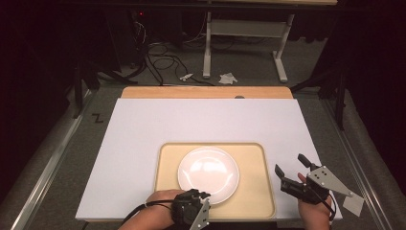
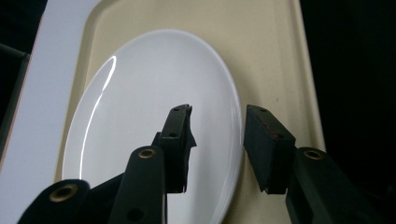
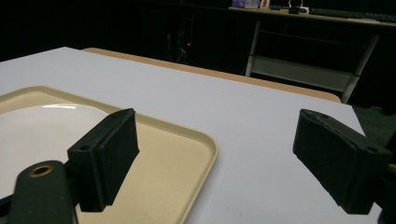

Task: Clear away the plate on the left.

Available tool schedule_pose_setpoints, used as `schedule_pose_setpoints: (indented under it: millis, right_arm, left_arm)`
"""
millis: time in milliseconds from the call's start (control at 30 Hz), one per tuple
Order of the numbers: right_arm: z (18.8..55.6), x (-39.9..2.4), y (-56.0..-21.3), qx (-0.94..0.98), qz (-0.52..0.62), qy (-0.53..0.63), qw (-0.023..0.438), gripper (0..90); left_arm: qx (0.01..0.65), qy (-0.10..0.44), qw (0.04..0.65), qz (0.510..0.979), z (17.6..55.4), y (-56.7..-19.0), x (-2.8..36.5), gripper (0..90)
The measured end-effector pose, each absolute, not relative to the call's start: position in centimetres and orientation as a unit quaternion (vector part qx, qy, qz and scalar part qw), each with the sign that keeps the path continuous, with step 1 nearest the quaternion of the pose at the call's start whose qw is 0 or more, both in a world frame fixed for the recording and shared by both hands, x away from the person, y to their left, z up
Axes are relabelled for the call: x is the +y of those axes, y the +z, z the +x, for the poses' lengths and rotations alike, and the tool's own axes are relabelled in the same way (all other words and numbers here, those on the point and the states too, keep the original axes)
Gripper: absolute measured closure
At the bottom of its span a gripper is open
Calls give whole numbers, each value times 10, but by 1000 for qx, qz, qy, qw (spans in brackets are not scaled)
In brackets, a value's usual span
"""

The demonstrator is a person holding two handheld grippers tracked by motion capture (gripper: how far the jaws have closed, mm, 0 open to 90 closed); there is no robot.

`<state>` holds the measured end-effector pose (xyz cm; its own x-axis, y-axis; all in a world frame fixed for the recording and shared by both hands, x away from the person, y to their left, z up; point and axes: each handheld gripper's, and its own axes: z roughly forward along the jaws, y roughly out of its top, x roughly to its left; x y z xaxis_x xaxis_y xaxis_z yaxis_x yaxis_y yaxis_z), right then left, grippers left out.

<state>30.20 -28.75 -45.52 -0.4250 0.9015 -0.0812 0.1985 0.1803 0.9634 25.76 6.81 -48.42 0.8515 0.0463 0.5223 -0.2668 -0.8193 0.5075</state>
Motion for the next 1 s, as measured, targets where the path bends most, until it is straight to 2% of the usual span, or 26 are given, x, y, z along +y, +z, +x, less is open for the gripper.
schedule_pose_setpoints:
  millis: [133, 367, 767, 1000]
  right_arm:
    - [302, -288, -455, 682, 405, 497, 353, 140]
    - [302, -289, -454, 682, 406, 497, 350, 9]
    - [303, -290, -454, 682, 409, 496, 348, 5]
    - [302, -289, -453, 682, 405, 496, 353, 5]
  left_arm:
    - [-51, 282, 302, 909, 258, -478, 73, 593]
    - [-9, 297, 314, 902, 270, -473, 87, 530]
    - [80, 327, 334, 880, 291, -465, 125, 379]
    - [157, 334, 358, 858, 303, -459, 162, 280]
